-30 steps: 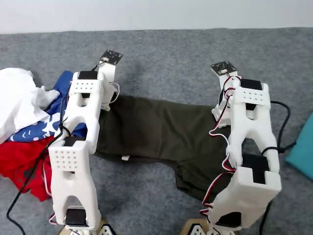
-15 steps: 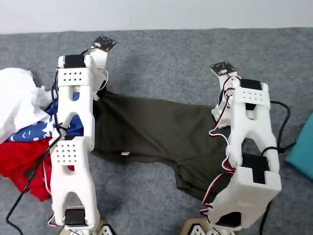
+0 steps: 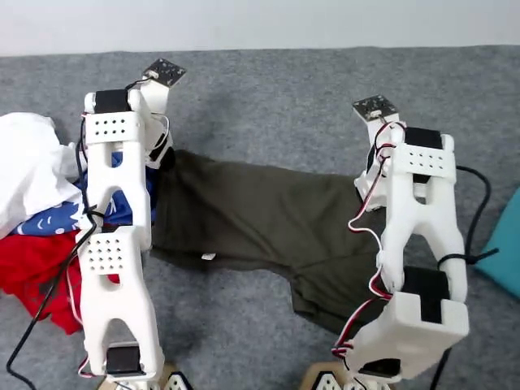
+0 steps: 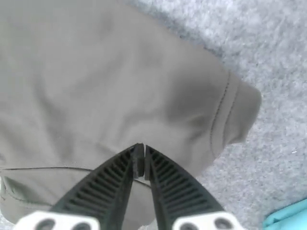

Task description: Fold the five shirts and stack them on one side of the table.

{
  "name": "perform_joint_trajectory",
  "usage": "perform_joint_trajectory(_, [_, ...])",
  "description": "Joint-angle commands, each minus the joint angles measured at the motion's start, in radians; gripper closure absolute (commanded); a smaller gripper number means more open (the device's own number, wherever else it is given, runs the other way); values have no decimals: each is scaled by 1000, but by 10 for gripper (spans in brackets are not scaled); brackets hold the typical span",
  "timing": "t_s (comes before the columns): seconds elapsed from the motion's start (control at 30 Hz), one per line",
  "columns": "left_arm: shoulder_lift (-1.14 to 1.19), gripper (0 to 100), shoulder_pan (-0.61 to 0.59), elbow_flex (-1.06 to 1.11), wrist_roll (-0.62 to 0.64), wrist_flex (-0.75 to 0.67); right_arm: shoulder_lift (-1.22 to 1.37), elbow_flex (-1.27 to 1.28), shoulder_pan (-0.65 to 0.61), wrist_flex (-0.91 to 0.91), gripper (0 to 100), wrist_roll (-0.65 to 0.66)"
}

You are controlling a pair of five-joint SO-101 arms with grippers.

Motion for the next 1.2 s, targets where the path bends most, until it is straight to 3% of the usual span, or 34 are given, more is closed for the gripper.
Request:
perform_joint_trajectory(0.0, [-21,798,3,-51,-17,29,-71,-55,-10,8,986,-6])
perform_joint_trajectory(0.27, [-138,818,3,15,-15,32,-71,-51,-12,36,988,-6])
perform_joint_trajectory(0.43, [-313,908,66,317,-54,32,-70,-51,-30,153,988,-6])
perform_joint_trajectory(0.7, [-655,924,213,849,-78,23,-70,-51,-27,240,989,-6])
perform_joint_trajectory(1.17, [-700,924,215,1285,-80,-282,-79,-49,-27,246,989,-6])
